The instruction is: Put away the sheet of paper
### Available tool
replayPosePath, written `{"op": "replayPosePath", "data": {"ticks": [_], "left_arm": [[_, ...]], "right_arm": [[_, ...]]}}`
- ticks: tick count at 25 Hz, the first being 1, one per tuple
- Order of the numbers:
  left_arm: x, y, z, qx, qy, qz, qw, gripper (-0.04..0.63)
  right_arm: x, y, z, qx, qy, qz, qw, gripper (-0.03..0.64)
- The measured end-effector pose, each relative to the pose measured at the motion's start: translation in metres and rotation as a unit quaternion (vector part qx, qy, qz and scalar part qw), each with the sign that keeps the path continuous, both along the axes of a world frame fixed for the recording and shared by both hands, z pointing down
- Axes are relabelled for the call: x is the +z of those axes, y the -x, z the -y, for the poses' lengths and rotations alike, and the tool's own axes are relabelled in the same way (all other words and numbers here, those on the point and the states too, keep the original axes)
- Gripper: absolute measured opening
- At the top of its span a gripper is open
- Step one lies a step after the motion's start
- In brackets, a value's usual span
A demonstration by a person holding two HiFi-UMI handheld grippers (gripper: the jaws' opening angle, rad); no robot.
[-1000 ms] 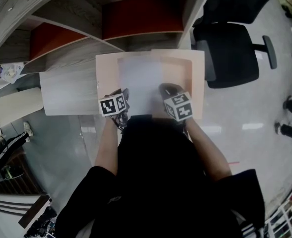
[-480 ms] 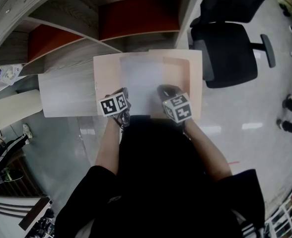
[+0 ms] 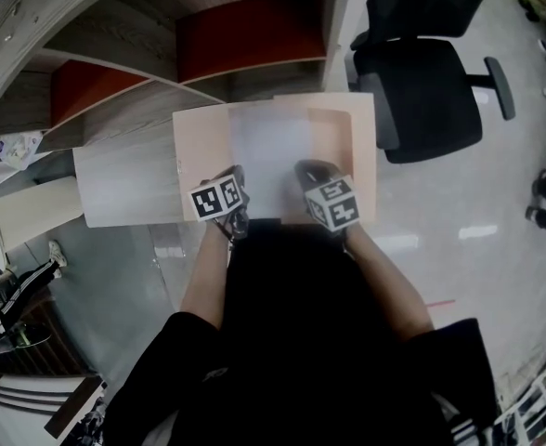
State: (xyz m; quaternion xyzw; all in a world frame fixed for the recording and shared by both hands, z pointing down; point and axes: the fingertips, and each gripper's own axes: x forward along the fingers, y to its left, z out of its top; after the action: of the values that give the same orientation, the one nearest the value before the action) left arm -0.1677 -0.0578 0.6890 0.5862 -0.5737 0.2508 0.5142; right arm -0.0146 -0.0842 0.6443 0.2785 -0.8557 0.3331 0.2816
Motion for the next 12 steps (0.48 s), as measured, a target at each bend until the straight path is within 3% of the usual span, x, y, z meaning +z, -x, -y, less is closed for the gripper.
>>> {"op": "replayPosePath", "data": {"ticks": [12], "left_arm": [[-0.001,-0.019,0.012,0.012,-0.006,-0.021,0.9997,0.064]], "right_arm": [[0.000,-0.012,0.005,0.018,0.000,-0.002,1.000,0.034]]}}
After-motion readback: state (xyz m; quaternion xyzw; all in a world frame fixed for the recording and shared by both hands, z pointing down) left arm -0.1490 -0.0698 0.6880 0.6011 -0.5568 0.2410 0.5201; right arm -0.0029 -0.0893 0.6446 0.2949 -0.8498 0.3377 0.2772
